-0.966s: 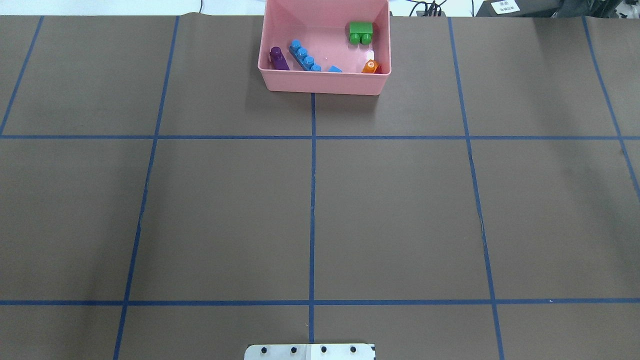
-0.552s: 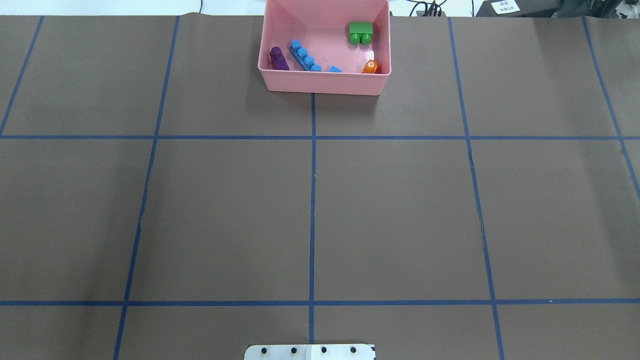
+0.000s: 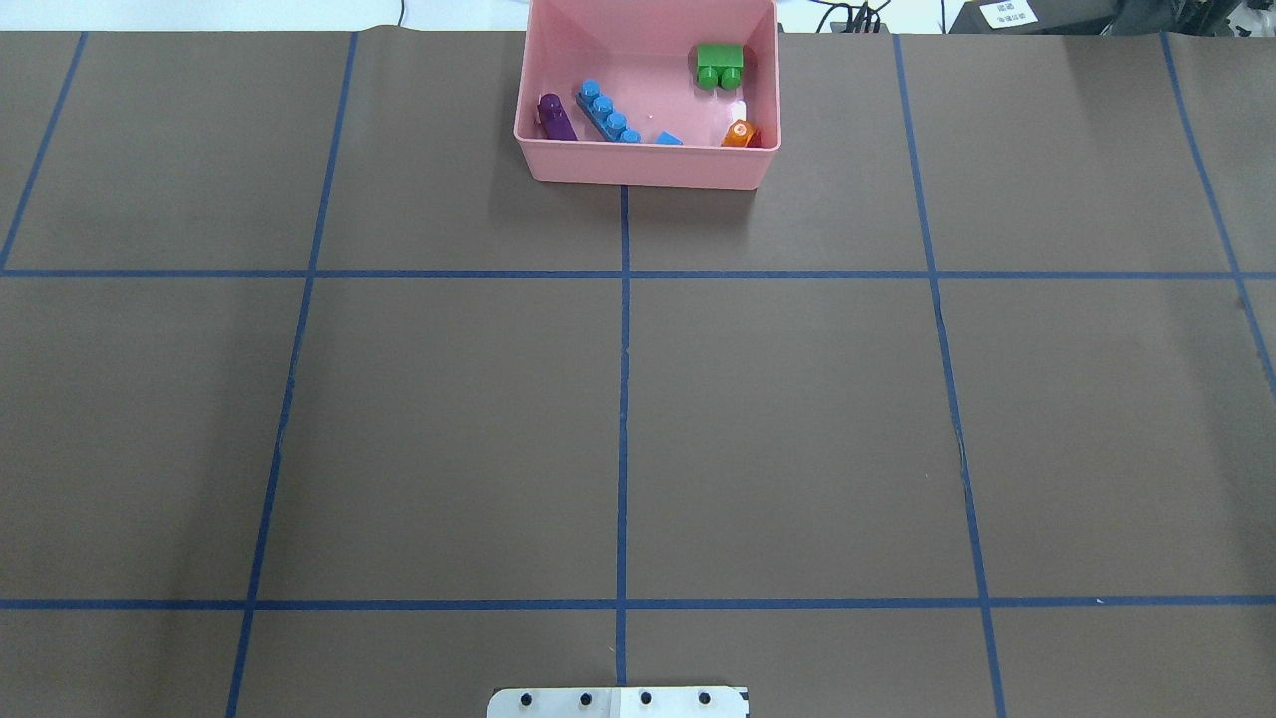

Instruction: Put all blocks into box

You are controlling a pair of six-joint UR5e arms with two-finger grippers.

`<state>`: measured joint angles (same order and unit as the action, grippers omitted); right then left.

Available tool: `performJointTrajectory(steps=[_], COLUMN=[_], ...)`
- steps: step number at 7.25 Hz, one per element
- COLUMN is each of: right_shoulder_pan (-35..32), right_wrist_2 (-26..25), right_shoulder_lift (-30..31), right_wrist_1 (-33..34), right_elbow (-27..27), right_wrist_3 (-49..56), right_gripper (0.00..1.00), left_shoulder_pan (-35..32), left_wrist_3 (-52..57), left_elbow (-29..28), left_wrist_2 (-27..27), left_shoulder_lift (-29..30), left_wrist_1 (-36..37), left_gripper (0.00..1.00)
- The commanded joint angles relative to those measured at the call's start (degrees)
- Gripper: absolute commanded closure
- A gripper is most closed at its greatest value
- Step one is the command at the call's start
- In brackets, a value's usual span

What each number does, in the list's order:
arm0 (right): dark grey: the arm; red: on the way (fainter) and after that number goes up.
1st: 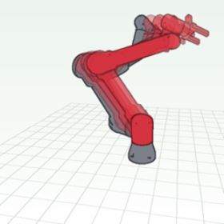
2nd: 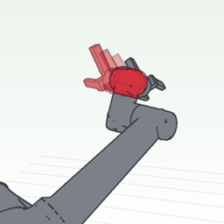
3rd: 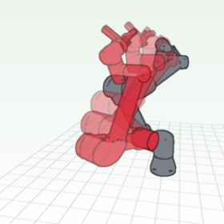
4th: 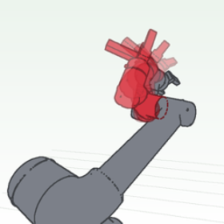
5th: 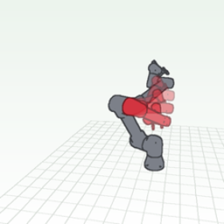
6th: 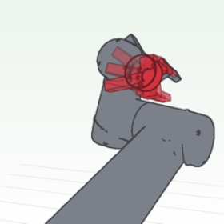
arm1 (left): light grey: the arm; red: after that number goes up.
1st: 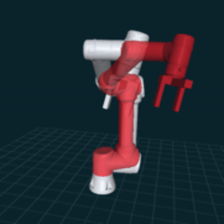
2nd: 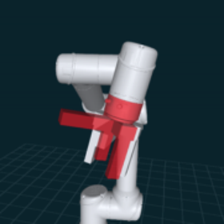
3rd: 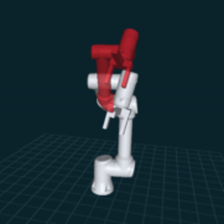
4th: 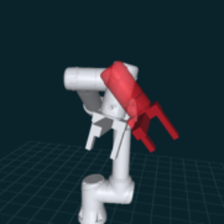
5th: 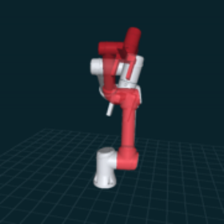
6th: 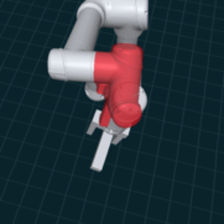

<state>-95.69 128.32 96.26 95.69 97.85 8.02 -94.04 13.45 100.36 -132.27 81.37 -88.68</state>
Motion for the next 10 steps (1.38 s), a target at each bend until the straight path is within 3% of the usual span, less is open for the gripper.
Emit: performJointTrajectory(steps=[1, 10], right_shoulder_pan=[5.1, 5.0], right_wrist_2=[0.3, -1.4], right_shoulder_lift=[0.2, 2.1], right_wrist_1=[-0.8, -0.9], right_elbow=[2.9, 4.1], right_wrist_3=[-5.7, -5.1], right_gripper=[0.00, 0.00], left_shoulder_pan=[0.1, 0.1], left_wrist_3=[0.2, 0.3], left_elbow=[0.0, 0.3], left_wrist_2=[0.0, 0.0], left_shoulder_lift=[-0.1, 0.0], left_wrist_1=[0.0, -1.1], left_gripper=[0.00, 0.00])
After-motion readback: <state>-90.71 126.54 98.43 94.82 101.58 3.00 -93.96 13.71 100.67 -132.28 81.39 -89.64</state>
